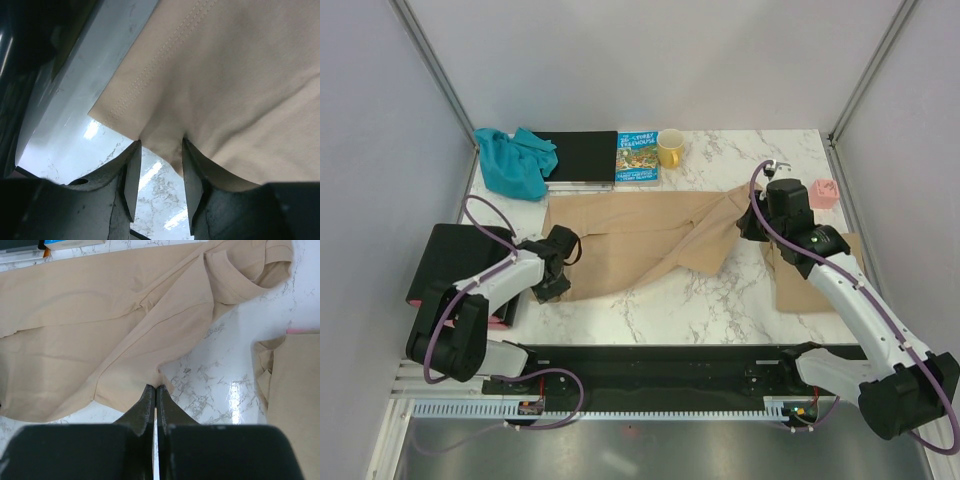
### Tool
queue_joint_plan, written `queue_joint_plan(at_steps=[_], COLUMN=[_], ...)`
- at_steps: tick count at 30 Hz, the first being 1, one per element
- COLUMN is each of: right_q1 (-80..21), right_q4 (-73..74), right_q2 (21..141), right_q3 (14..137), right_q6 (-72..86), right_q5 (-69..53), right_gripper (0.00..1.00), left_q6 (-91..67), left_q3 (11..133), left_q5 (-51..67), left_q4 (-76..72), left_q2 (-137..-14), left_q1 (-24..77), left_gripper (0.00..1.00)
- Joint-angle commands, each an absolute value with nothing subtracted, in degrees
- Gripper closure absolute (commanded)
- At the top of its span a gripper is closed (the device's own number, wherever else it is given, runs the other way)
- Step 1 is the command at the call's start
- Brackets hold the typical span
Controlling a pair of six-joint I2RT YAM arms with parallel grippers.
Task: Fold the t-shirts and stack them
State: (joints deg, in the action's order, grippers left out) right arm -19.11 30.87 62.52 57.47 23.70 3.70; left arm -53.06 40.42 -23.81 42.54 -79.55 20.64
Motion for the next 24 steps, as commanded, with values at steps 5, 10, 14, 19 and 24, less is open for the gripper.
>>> queue_joint_plan(at_steps=[5, 10, 14, 19, 24], right_q1=[-19.1, -19.0, -19.0, -19.0, -19.0], right_q4=[30.2, 30.4, 30.4, 30.3, 30.5], right_q2=[60.6, 60.4, 60.9, 61.1, 60.3], right_q3=[60.4, 60.6, 60.6, 60.6, 60.8], right_q6=[22.7, 22.3, 22.5, 22.6, 22.3], right_q5=[3.3, 3.1, 2.9, 2.8, 3.0], right_gripper=[1.0, 1.0, 1.0, 1.0, 1.0], left_q6=[-55.7, -55.6, -54.9, -53.9, -54.1], left_q3=[40.9, 41.6, 42.3, 43.7, 44.0], left_q5=[-23.8, -24.2, -24.9, -24.8, -24.3], left_q4=[41.1, 41.1, 41.1, 41.3, 41.1], left_q2=[-80.3, -78.1, -75.5, -77.3, -81.0], left_q1=[20.7, 20.7, 20.7, 20.7, 20.7], left_gripper=[0.54, 0.54, 0.54, 0.54, 0.53])
